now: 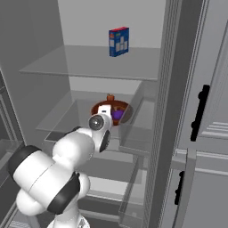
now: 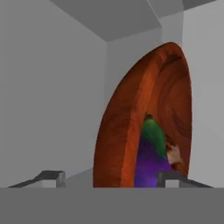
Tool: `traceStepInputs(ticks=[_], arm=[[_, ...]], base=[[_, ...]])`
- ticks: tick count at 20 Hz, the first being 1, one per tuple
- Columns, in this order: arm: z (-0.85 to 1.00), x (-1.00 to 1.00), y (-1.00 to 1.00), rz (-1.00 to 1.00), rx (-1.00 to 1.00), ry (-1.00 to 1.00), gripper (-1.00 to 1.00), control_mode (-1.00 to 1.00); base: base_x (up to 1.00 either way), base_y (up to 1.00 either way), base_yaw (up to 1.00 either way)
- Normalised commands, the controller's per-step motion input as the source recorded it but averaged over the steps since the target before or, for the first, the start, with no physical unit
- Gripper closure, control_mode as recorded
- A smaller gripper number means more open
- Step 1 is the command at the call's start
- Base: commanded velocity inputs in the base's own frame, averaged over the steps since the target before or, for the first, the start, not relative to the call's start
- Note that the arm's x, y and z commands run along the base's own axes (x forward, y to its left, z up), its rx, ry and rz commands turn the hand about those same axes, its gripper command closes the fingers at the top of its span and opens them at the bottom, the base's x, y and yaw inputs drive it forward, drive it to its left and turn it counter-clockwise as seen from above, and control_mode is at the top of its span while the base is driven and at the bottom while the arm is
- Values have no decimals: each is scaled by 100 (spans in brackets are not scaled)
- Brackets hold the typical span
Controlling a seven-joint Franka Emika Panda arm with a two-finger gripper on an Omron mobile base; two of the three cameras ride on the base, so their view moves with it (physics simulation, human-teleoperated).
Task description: Pick the chicken drumstick and eggplant from their plates and place them in the bowl. Then put the bowl in the fridge.
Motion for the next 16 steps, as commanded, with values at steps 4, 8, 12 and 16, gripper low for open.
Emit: traceStepInputs(ticks=[4,8,12,16], arm=[[63,-9,0,-3,0,0,-100,-100],[59,-44,0,-8,0,0,-100,-100],[67,-54,3,-14,-1,5,-100,-100],[64,-45,13,-8,0,11,-100,-100]], base=[[0,0,0],[0,0,0],[0,0,0],[0,0,0]])
